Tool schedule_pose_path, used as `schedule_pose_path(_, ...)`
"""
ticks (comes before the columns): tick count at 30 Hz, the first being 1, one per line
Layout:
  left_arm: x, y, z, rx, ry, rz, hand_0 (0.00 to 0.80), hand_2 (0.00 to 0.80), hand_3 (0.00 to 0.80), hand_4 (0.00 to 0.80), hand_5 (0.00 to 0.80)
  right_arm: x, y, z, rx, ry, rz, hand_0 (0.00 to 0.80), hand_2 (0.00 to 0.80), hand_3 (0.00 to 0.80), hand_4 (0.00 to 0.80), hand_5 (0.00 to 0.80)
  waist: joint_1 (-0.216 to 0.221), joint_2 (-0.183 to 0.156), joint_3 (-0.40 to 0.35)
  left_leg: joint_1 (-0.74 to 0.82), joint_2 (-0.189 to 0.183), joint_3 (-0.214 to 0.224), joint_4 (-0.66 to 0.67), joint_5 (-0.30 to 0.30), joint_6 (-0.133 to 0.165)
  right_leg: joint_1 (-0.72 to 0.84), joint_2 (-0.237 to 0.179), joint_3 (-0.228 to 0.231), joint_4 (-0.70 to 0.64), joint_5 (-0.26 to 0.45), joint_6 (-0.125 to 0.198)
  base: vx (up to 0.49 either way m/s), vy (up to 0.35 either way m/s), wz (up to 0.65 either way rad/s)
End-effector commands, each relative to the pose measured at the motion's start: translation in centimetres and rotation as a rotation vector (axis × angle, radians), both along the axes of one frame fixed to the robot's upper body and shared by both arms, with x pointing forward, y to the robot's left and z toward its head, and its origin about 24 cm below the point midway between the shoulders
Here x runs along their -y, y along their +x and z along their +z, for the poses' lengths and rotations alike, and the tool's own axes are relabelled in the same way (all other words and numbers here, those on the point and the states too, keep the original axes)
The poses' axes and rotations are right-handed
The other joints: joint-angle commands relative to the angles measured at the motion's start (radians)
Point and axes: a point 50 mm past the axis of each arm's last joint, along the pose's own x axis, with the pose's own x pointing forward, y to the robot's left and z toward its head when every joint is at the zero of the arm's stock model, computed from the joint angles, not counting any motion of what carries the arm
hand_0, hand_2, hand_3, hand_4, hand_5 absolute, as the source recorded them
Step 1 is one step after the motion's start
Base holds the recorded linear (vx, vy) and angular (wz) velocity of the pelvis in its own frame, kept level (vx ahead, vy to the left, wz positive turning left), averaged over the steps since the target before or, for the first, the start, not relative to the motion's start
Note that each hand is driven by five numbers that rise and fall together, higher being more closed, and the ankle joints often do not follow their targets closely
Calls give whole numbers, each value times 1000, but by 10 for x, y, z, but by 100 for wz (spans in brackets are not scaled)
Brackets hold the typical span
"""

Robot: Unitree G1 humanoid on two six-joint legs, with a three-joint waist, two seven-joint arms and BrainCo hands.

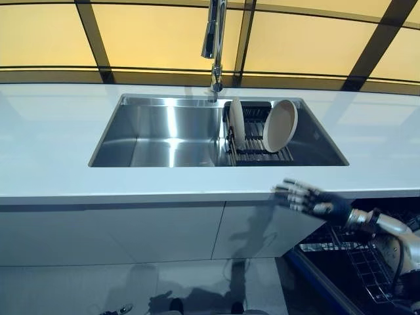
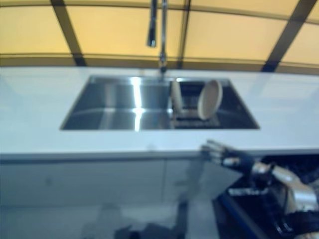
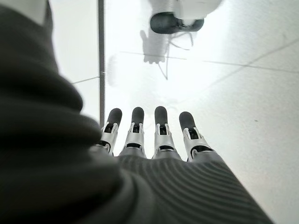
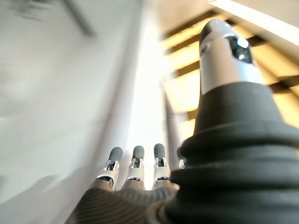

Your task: Take plates into dishwasher

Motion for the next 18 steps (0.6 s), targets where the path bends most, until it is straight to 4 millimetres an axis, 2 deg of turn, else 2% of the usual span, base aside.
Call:
schedule_pose_path(1,-8,-2,2,-36,39,-42,0,0,0,0,0,23,27,63,264,172,-251,0,0,0,0,0,41,-25,-32,45,38,27,24,-71,-8,-6,-34,32,64,-27,61,80,-8,5)
schedule_pose_path(4,-1,-6,-2,-53,23,-54,0,0,0,0,0,48,32,97,334,158,-468,0,0,0,0,0,44,-23,-38,65,43,31,20,-79,-12,12,-35,29,58,-33,59,77,4,2)
schedule_pose_path(8,5,-6,-4,-59,16,-53,0,0,0,0,0,69,33,140,412,168,-674,0,0,0,0,0,47,-26,-40,69,46,33,38,-91,-17,22,-39,34,53,-35,56,49,21,1)
schedule_pose_path(9,6,-5,-4,-62,14,-57,0,0,0,0,0,75,33,162,433,208,-778,0,0,0,0,0,50,-29,-39,65,45,34,58,-101,-17,27,-41,35,52,-37,54,42,33,-5)
schedule_pose_path(12,6,-2,-4,-66,15,-62,0,0,0,0,0,79,41,182,374,245,-902,0,0,0,0,0,60,-36,-35,55,37,32,95,-120,-15,34,-53,32,46,-30,58,45,45,-3)
schedule_pose_path(15,5,0,-3,-69,20,-62,0,0,0,0,0,81,50,194,343,173,-1005,0,0,0,0,0,72,-36,-32,54,26,34,104,-130,-1,42,-67,25,53,-28,68,64,56,-5)
schedule_pose_path(16,2,3,-2,-73,26,-74,0,0,0,0,0,81,54,196,338,114,-1057,0,0,0,0,0,79,-35,-29,56,17,34,101,-135,13,40,-70,15,99,-47,70,52,49,-8)
schedule_pose_path(17,-1,4,0,-73,33,-87,0,0,0,0,0,80,56,200,335,89,-1075,0,0,0,0,0,79,-33,-28,53,6,29,90,-126,26,12,-68,14,155,-35,73,49,49,-13)
schedule_pose_path(18,-5,7,2,-71,43,-94,0,0,0,0,0,77,58,203,332,62,-1081,0,0,0,0,0,74,-25,-19,62,2,21,73,-118,32,-49,-63,17,269,7,82,24,22,-18)
